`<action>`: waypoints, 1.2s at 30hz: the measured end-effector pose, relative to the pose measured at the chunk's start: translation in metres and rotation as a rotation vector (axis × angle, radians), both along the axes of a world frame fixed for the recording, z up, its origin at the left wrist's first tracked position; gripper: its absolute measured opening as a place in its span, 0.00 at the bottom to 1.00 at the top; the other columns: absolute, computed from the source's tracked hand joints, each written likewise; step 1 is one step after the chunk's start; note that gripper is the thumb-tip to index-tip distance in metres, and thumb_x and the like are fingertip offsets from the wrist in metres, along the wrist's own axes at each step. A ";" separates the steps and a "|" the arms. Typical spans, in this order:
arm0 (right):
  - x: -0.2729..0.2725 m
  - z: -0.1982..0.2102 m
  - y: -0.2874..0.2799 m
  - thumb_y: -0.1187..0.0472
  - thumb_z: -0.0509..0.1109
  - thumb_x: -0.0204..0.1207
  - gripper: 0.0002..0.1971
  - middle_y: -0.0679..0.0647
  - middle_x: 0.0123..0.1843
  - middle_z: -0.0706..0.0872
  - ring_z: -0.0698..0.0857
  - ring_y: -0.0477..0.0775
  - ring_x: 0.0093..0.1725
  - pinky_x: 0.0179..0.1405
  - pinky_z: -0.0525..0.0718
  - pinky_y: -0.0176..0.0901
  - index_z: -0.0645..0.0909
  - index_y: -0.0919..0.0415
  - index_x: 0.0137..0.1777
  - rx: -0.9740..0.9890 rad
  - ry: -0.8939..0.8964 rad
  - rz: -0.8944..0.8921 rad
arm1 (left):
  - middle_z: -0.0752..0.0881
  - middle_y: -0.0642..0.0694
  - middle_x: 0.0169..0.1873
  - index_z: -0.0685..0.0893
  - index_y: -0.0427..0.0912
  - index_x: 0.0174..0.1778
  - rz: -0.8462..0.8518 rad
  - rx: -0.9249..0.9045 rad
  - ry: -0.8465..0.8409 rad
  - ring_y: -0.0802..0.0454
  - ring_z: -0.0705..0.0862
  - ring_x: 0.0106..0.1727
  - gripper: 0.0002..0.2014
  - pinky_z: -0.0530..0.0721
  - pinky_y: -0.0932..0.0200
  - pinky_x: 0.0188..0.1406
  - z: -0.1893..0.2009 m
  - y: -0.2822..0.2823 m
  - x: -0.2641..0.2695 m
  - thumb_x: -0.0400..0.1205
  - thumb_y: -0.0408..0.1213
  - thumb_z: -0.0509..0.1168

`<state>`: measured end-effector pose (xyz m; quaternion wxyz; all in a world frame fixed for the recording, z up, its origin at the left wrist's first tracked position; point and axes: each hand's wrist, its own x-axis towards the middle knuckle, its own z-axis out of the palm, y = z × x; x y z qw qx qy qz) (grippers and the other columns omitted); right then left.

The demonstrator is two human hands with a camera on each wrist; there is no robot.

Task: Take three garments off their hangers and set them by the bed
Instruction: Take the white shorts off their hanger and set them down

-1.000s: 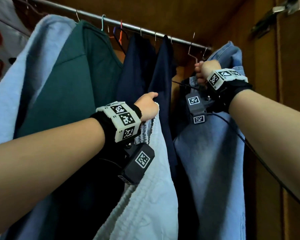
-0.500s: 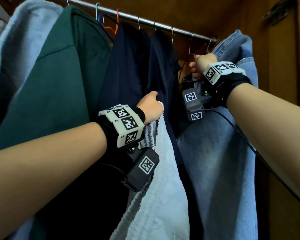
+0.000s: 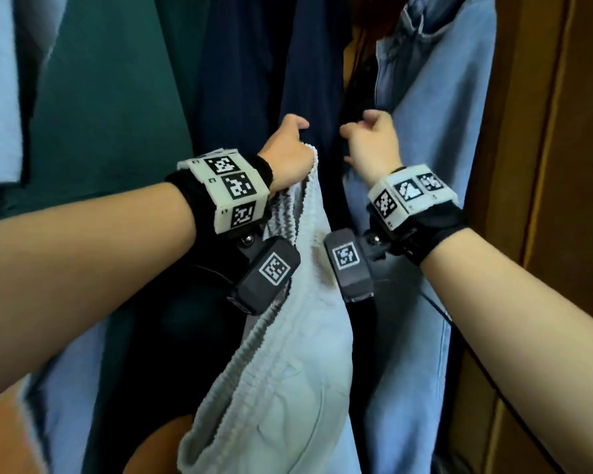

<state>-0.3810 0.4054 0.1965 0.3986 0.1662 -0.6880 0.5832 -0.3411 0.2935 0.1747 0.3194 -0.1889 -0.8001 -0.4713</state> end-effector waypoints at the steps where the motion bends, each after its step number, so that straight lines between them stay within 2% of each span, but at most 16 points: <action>1: 0.004 -0.018 -0.001 0.63 0.66 0.74 0.24 0.55 0.60 0.77 0.78 0.50 0.60 0.66 0.78 0.45 0.70 0.66 0.70 0.024 0.024 -0.010 | 0.76 0.46 0.43 0.68 0.42 0.73 0.031 -0.001 -0.001 0.50 0.76 0.40 0.24 0.72 0.63 0.31 -0.008 0.001 0.005 0.80 0.27 0.53; 3: 0.016 -0.052 -0.001 0.63 0.66 0.75 0.16 0.49 0.48 0.78 0.77 0.44 0.47 0.52 0.75 0.33 0.74 0.63 0.63 0.093 0.033 0.003 | 0.75 0.50 0.37 0.75 0.43 0.63 0.075 -0.005 -0.013 0.51 0.75 0.40 0.17 0.70 0.65 0.30 -0.025 0.002 0.016 0.78 0.28 0.56; 5: 0.033 -0.076 -0.002 0.58 0.66 0.77 0.07 0.46 0.38 0.76 0.75 0.42 0.39 0.44 0.73 0.35 0.76 0.58 0.52 0.166 -0.042 0.110 | 0.75 0.53 0.35 0.76 0.45 0.51 0.103 -0.011 -0.048 0.50 0.76 0.44 0.09 0.73 0.62 0.36 -0.038 0.001 0.031 0.77 0.30 0.58; 7: 0.050 -0.094 0.000 0.51 0.66 0.78 0.09 0.49 0.37 0.76 0.76 0.45 0.39 0.40 0.76 0.41 0.75 0.56 0.46 0.188 -0.154 0.253 | 0.76 0.53 0.35 0.75 0.46 0.44 0.127 -0.022 -0.099 0.50 0.77 0.46 0.05 0.75 0.57 0.44 -0.051 -0.002 0.046 0.77 0.32 0.59; 8: 0.059 -0.101 0.002 0.48 0.66 0.77 0.11 0.51 0.39 0.77 0.76 0.46 0.39 0.37 0.77 0.41 0.74 0.56 0.46 0.194 -0.188 0.293 | 0.77 0.53 0.34 0.75 0.47 0.41 0.138 -0.026 -0.115 0.49 0.78 0.46 0.04 0.76 0.56 0.44 -0.057 -0.003 0.053 0.77 0.32 0.59; 10: 0.080 -0.119 0.005 0.42 0.66 0.74 0.15 0.52 0.43 0.77 0.78 0.46 0.39 0.32 0.76 0.38 0.72 0.54 0.44 0.203 -0.227 0.338 | 0.77 0.51 0.31 0.75 0.47 0.35 0.164 -0.035 -0.156 0.48 0.78 0.43 0.07 0.74 0.58 0.34 -0.069 -0.006 0.070 0.76 0.30 0.58; 12: 0.103 -0.141 0.006 0.41 0.68 0.73 0.15 0.50 0.45 0.80 0.79 0.45 0.40 0.33 0.78 0.38 0.73 0.52 0.42 0.256 -0.303 0.379 | 0.76 0.50 0.29 0.76 0.45 0.33 0.151 -0.040 -0.213 0.47 0.78 0.39 0.09 0.72 0.60 0.26 -0.083 -0.009 0.091 0.76 0.28 0.57; 15: 0.145 -0.169 0.002 0.48 0.72 0.72 0.14 0.50 0.45 0.79 0.78 0.46 0.41 0.38 0.78 0.39 0.75 0.53 0.52 0.363 -0.406 0.409 | 0.76 0.46 0.26 0.75 0.43 0.30 0.112 -0.060 -0.305 0.51 0.76 0.27 0.10 0.74 0.62 0.19 -0.103 -0.011 0.127 0.74 0.27 0.60; 18: 0.185 -0.187 -0.002 0.57 0.71 0.68 0.16 0.52 0.45 0.79 0.78 0.49 0.42 0.39 0.77 0.42 0.74 0.56 0.54 0.413 -0.431 0.402 | 0.77 0.48 0.28 0.73 0.46 0.30 0.097 -0.028 -0.347 0.52 0.77 0.27 0.12 0.80 0.60 0.27 -0.123 -0.016 0.157 0.78 0.29 0.60; 21: 0.225 -0.203 -0.007 0.66 0.68 0.68 0.12 0.50 0.42 0.80 0.79 0.47 0.41 0.41 0.79 0.40 0.75 0.58 0.51 0.452 -0.480 0.339 | 0.75 0.47 0.27 0.71 0.45 0.31 0.070 -0.027 -0.378 0.52 0.77 0.26 0.12 0.80 0.62 0.22 -0.143 -0.025 0.197 0.78 0.27 0.59; 24: 0.275 -0.231 -0.014 0.61 0.67 0.56 0.28 0.58 0.47 0.81 0.80 0.57 0.47 0.54 0.82 0.57 0.77 0.69 0.58 0.510 -0.623 0.250 | 0.73 0.48 0.28 0.71 0.47 0.32 0.049 0.047 -0.387 0.55 0.75 0.25 0.10 0.77 0.66 0.16 -0.168 -0.041 0.242 0.76 0.28 0.59; 26: 0.305 -0.249 -0.017 0.61 0.65 0.53 0.30 0.60 0.45 0.81 0.81 0.58 0.45 0.49 0.82 0.55 0.78 0.70 0.59 0.514 -0.709 0.241 | 0.74 0.49 0.30 0.72 0.49 0.36 0.083 0.077 -0.391 0.55 0.76 0.27 0.09 0.78 0.64 0.18 -0.182 -0.052 0.266 0.76 0.30 0.59; 29: 0.351 -0.281 -0.015 0.66 0.67 0.64 0.17 0.57 0.45 0.82 0.80 0.54 0.44 0.41 0.79 0.44 0.81 0.65 0.55 0.645 -0.816 0.201 | 0.73 0.50 0.30 0.72 0.51 0.34 0.146 0.140 -0.463 0.54 0.75 0.28 0.10 0.79 0.65 0.17 -0.203 -0.073 0.312 0.77 0.31 0.58; 32: 0.381 -0.307 -0.001 0.69 0.65 0.70 0.13 0.58 0.44 0.81 0.80 0.55 0.43 0.37 0.80 0.43 0.83 0.65 0.53 0.733 -0.914 0.089 | 0.74 0.51 0.29 0.71 0.51 0.30 0.226 0.167 -0.500 0.54 0.76 0.27 0.13 0.78 0.66 0.16 -0.217 -0.092 0.348 0.79 0.31 0.59; 34: 0.402 -0.323 0.007 0.71 0.64 0.69 0.13 0.62 0.47 0.83 0.83 0.61 0.46 0.45 0.87 0.50 0.82 0.64 0.52 0.695 -1.010 0.054 | 0.75 0.52 0.29 0.71 0.50 0.30 0.283 0.166 -0.514 0.54 0.77 0.28 0.14 0.80 0.63 0.23 -0.227 -0.109 0.370 0.80 0.32 0.59; 36: 0.419 -0.333 0.013 0.72 0.64 0.69 0.16 0.65 0.50 0.83 0.86 0.66 0.49 0.55 0.87 0.60 0.80 0.69 0.57 0.689 -1.105 0.034 | 0.76 0.51 0.31 0.76 0.45 0.34 0.317 0.247 -0.553 0.52 0.79 0.33 0.09 0.84 0.62 0.32 -0.234 -0.125 0.396 0.80 0.32 0.60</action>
